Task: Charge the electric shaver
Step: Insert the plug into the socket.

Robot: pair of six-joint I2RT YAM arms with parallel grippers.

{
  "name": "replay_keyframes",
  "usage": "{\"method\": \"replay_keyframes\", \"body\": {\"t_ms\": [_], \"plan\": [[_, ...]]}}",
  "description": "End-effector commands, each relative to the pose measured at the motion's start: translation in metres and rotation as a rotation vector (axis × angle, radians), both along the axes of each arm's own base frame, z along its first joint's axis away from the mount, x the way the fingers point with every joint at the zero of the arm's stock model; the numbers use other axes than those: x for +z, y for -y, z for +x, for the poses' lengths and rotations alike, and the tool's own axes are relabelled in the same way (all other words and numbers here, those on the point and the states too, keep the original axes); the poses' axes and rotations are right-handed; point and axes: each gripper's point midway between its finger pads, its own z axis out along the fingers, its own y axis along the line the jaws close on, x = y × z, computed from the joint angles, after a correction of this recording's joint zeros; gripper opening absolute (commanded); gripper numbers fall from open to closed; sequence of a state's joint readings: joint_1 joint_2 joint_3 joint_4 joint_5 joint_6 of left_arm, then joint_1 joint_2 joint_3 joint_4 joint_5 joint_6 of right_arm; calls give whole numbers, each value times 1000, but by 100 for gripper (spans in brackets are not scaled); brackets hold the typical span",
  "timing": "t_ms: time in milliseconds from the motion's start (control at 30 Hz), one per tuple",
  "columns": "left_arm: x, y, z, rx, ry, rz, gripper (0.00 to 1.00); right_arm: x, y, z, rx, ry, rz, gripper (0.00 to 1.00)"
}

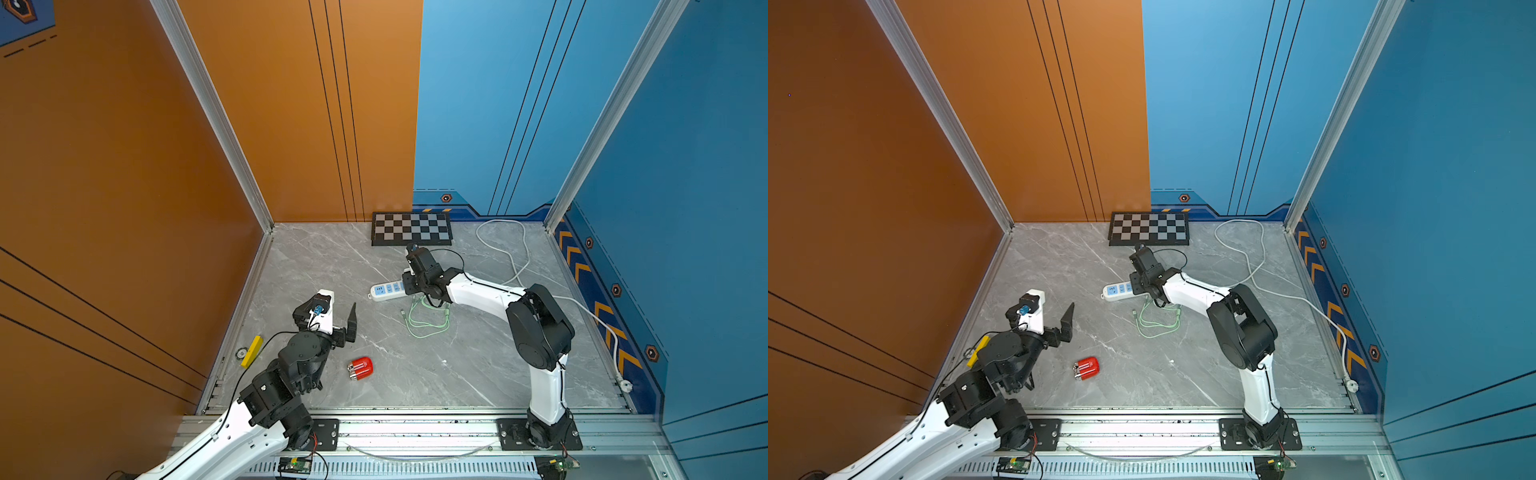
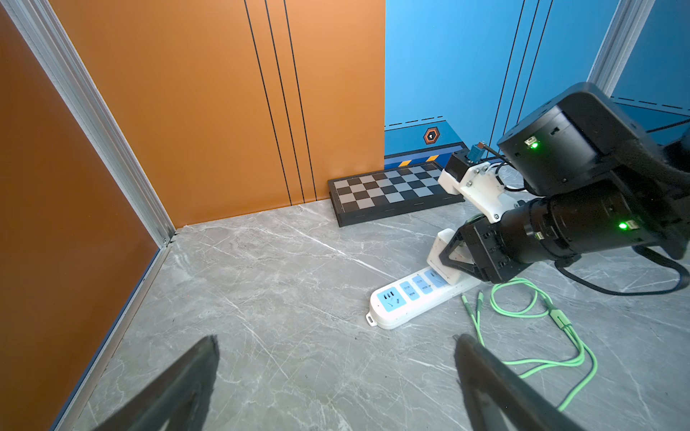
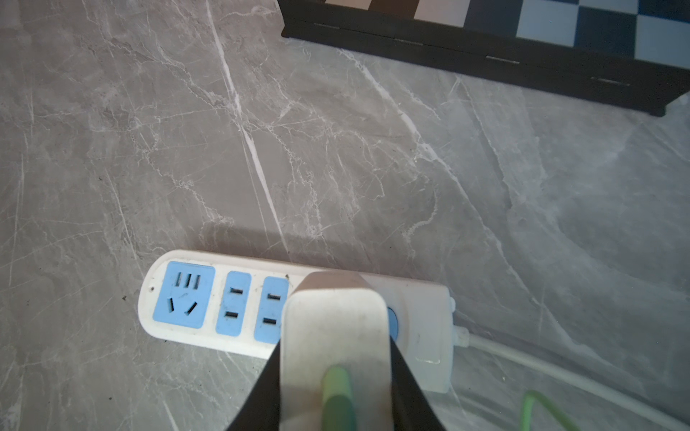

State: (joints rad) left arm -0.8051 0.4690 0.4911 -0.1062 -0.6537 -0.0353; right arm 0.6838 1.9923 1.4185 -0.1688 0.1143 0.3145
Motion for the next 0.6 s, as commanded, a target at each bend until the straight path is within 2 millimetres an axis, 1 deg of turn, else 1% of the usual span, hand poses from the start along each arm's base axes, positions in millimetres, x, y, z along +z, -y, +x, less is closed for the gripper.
{"method": "replay_keyframes", "body": {"t_ms": [0, 133, 167, 233, 567], "plan": [[11, -3, 0, 7, 10, -25, 99, -18, 3, -7, -18, -47, -43, 0], [12, -2, -1, 1, 15, -32, 99, -19, 5, -8, -29, -50, -47, 0], [13, -3, -2, 1, 17, -33, 99, -19, -5, -16, -5, -48, -49, 0], [13, -3, -2, 2, 18, -35, 99, -20, -5, -18, -3, -49, -58, 0], [15, -3, -2, 0, 21, -37, 99, -23, -7, -19, -5, -52, -81, 0]]}}
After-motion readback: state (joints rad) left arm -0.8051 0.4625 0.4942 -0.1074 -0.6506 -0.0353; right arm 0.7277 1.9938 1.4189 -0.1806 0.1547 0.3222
